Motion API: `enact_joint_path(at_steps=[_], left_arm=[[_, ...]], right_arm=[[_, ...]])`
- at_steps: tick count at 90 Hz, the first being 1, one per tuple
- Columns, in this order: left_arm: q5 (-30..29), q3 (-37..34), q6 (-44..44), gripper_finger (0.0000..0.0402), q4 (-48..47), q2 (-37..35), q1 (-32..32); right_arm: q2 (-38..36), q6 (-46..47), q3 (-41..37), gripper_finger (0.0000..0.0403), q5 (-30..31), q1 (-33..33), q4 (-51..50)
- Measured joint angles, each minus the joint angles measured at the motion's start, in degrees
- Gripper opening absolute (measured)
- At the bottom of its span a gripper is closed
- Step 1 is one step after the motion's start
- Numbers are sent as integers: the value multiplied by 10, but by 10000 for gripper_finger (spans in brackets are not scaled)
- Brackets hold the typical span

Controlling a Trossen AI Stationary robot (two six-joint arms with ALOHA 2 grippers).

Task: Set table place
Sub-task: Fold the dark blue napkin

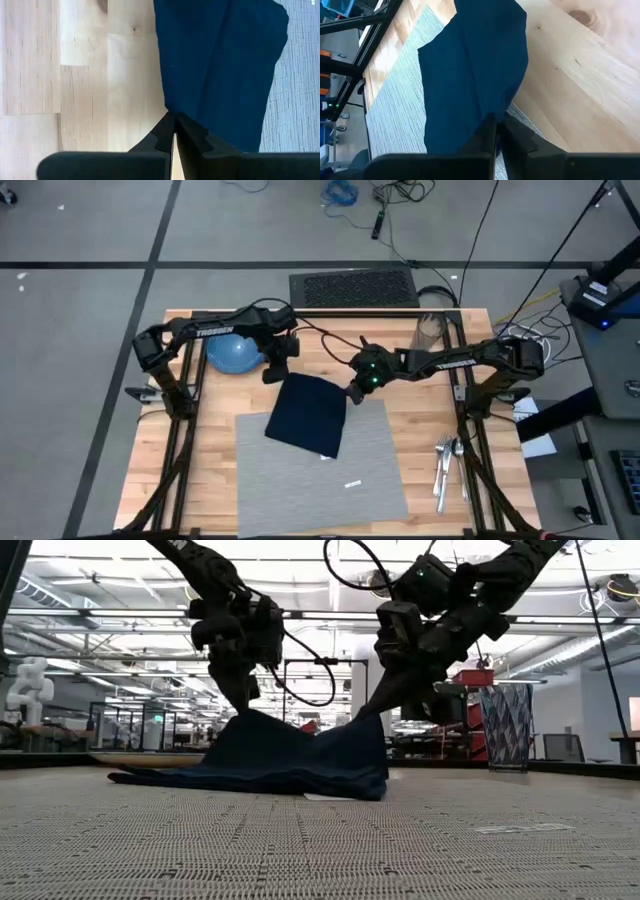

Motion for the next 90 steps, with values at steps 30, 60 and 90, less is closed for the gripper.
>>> enact_joint_path(at_steps=[30, 60, 90], left_arm=[[14, 0, 0, 0, -34, -6, 0], [53, 0, 4, 0, -57, -5, -7], [60, 0, 5, 0, -73, -29, -18]], right_arm=[[0, -4, 0, 0, -26, 0, 0], [0, -8, 0, 0, -41, 12, 9], [0, 4, 0, 0, -25, 52, 28]])
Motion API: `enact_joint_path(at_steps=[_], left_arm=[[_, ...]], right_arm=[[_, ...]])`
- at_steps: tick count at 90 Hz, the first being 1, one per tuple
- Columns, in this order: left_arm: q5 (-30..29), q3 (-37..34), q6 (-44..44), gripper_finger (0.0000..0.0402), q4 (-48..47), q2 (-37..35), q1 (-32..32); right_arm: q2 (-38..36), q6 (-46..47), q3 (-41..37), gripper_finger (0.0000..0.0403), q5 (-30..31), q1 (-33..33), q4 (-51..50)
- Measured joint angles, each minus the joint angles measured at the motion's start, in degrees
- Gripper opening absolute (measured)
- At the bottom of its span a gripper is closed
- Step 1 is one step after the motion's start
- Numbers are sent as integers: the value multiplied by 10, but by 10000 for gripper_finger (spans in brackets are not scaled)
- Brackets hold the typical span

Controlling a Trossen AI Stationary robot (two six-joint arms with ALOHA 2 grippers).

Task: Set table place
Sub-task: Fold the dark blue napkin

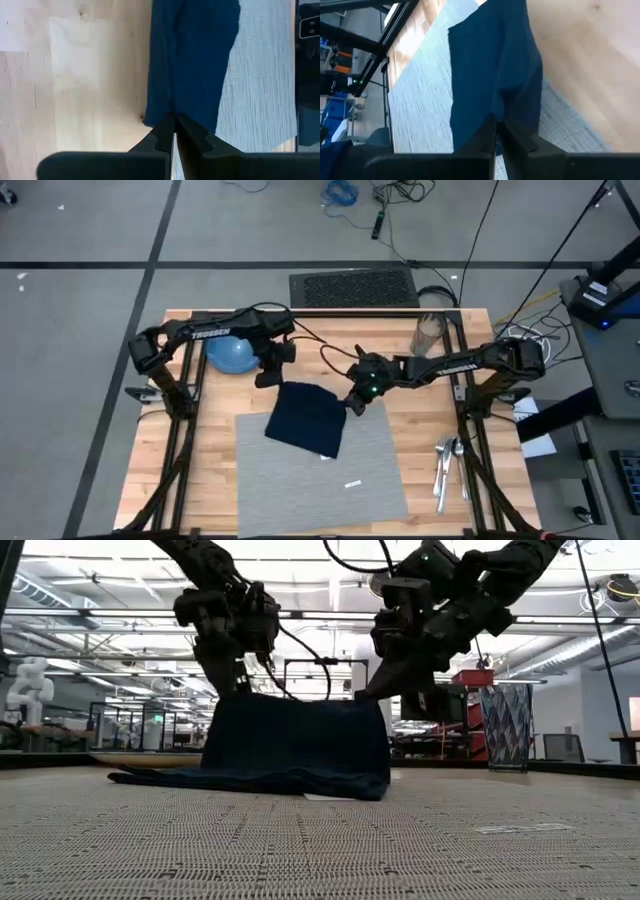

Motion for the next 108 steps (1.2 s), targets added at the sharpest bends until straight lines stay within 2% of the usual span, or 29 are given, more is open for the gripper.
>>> enact_joint_path(at_steps=[31, 64, 108], left_arm=[[12, -43, -3, 0, -17, -17, -29], [13, -99, -29, 0, 47, -17, -84], [8, -116, -30, 0, 64, -17, -103]], right_arm=[[0, 5, 0, 0, -15, 26, 0], [2, 2, 0, 0, -15, 61, 1], [89, 24, 0, 0, -17, 117, 92]])
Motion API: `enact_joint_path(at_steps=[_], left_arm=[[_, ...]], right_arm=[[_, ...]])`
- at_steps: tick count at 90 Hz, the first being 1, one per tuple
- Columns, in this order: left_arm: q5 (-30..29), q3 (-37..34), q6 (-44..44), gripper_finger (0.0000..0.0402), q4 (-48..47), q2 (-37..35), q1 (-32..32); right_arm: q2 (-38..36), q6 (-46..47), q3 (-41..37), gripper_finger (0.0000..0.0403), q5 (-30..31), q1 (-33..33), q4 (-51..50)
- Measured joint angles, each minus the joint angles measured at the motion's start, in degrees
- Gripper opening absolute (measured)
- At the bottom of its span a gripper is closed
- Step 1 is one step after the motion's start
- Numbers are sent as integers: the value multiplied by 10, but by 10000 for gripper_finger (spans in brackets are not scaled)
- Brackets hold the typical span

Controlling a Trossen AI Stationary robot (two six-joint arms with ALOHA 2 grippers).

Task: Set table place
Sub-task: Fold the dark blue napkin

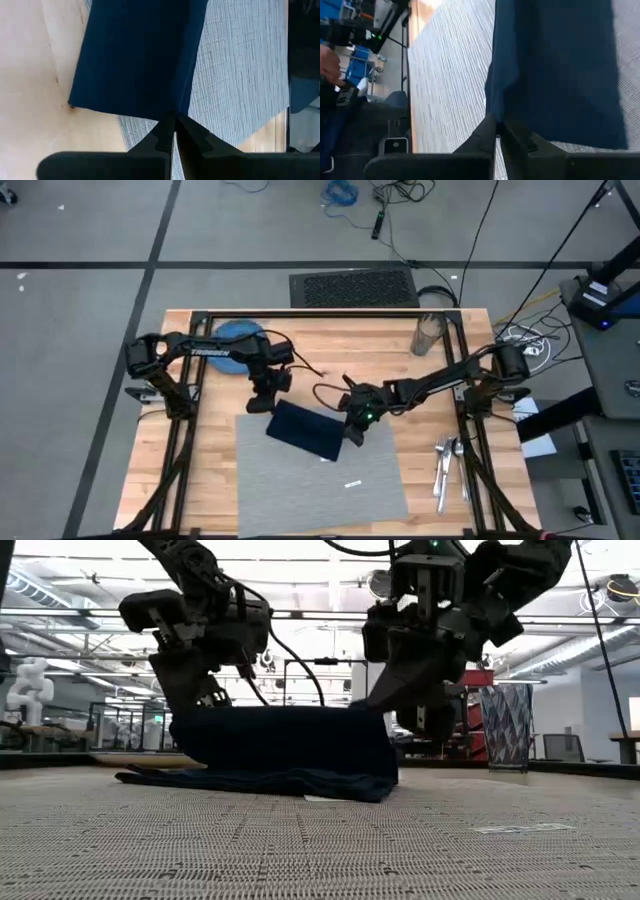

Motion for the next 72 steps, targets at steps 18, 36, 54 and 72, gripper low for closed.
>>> enact_joint_path(at_steps=[18, 36, 54, 72], left_arm=[[-2, -4, 1, 0, 0, 0, -20], [-32, -66, 2, 0, 3, 0, -47], [-23, -105, -1, 0, 2, 1, -63], [20, -86, -5, 0, -25, 1, -75]], right_arm=[[16, -7, 0, 28, -5, 17, 0], [16, 3, 0, 92, -2, 25, 1], [16, 37, 0, 155, -2, 44, 2], [16, 80, 0, 184, 34, 83, 0]])
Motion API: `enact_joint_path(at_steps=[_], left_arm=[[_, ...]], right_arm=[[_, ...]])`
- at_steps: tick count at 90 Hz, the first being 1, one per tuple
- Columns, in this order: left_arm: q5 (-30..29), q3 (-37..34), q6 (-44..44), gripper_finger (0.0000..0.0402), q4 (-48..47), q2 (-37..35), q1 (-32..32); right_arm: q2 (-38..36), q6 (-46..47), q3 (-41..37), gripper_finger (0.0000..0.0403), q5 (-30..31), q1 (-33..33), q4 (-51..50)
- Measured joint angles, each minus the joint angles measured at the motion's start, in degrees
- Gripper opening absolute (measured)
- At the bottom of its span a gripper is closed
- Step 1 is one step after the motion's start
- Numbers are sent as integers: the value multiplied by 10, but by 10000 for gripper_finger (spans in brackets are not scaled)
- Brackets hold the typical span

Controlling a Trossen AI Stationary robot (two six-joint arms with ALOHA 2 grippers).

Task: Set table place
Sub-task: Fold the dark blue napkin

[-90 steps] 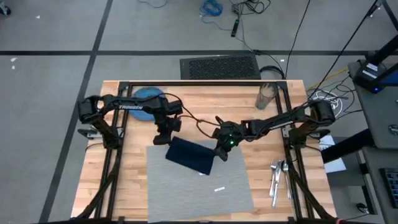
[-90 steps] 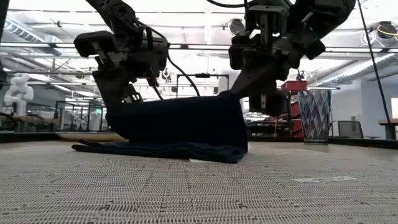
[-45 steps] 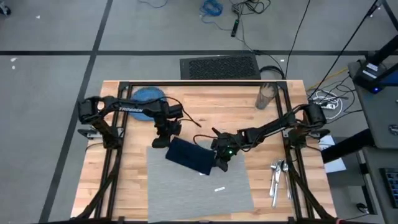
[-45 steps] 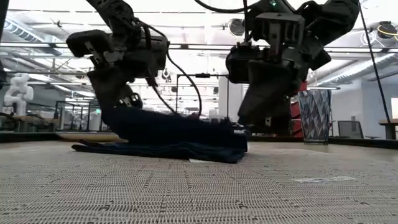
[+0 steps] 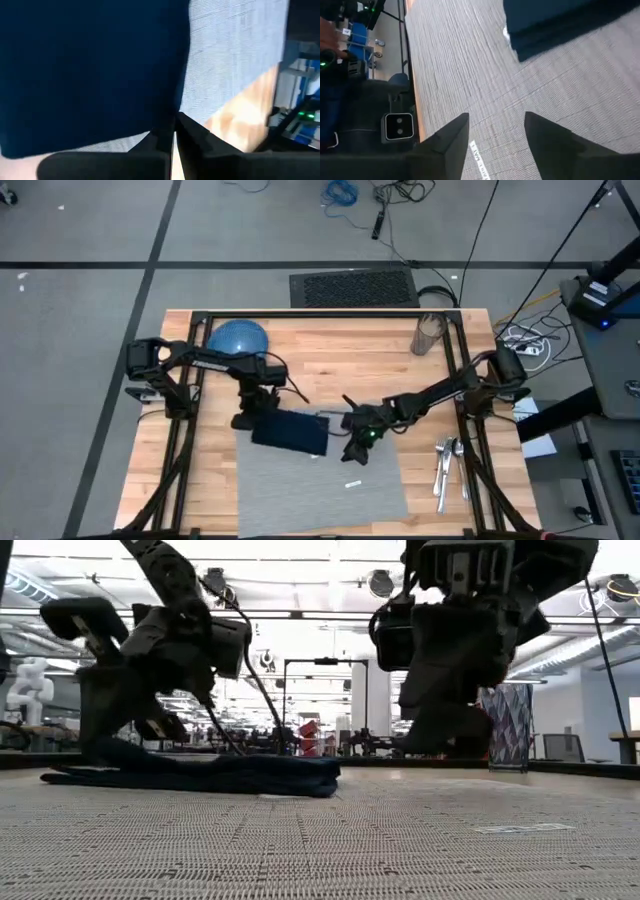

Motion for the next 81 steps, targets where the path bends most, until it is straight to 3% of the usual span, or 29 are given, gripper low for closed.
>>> enact_joint_path(at_steps=[37, 65, 81], left_arm=[[15, 16, 21, 0, -36, 0, -34], [26, 17, -3, 0, 5, 0, -68], [57, 17, -74, 9, 58, 0, -100]], right_arm=[[0, 74, 0, 179, 118, 52, -6], [0, 73, 0, 179, 120, 53, -2], [0, 49, 0, 179, 116, 53, 2]])
